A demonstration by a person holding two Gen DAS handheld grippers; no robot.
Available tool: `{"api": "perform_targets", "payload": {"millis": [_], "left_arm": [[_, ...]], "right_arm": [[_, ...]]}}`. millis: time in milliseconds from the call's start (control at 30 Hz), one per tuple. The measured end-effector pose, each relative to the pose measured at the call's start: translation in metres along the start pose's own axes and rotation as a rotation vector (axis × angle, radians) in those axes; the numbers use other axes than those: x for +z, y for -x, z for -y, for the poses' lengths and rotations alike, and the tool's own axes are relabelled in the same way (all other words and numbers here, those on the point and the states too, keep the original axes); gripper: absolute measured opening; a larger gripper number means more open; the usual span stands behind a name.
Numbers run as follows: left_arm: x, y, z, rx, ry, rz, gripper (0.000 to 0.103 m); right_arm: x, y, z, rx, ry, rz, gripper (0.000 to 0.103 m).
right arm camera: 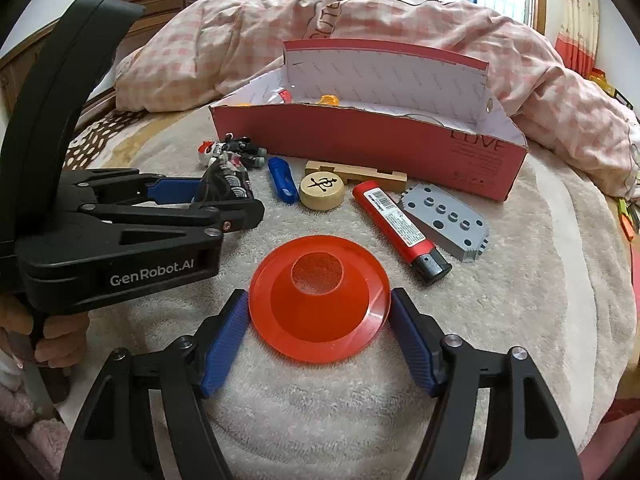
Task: Organize objects
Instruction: 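Grasp the black patterned pouch with the left gripper while the right grasps the red cone, then lift and carry the pouch and the red cone with both grippers into the box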
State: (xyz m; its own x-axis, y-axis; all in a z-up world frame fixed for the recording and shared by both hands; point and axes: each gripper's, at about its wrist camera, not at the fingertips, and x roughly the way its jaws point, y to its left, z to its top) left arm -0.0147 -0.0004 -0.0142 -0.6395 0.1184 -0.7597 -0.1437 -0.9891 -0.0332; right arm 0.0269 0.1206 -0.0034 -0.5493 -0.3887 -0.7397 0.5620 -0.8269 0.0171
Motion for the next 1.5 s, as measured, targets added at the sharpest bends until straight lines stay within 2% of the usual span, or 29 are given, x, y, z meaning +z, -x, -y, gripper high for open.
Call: {"api": "perform_targets", "payload": {"millis": [300,333,800,1100,1500], "left_arm": [[0.0,0.019,-0.003,-0.006,0.017,0.028,0.043],[0.001,0.021,-0.004,-0.007,0.02,0.034,0.036],[0.011,0.037,-0.005,-0.019,0.028,0.063,0.035],[0.037,0.045,-0.004,-0.008,0.026,0.106,0.035],[0.08,0.028,-0.007,0.003,0.036,0.123,0.035]], "right_arm": [[0.0,0.014,0.005,0.043,-0.039,0.006,0.072],[0.001,0.017,0.006,0.05,-0.045,0.013,0.071],[0.01,0.031,0.011,0.057,-0.056,0.063,0.072],[0.033,0.037,0.029,0.033,-0.052,0.119,0.072],[0.076,0.026,0.054,0.002,-0.033,0.172,0.072]]}}
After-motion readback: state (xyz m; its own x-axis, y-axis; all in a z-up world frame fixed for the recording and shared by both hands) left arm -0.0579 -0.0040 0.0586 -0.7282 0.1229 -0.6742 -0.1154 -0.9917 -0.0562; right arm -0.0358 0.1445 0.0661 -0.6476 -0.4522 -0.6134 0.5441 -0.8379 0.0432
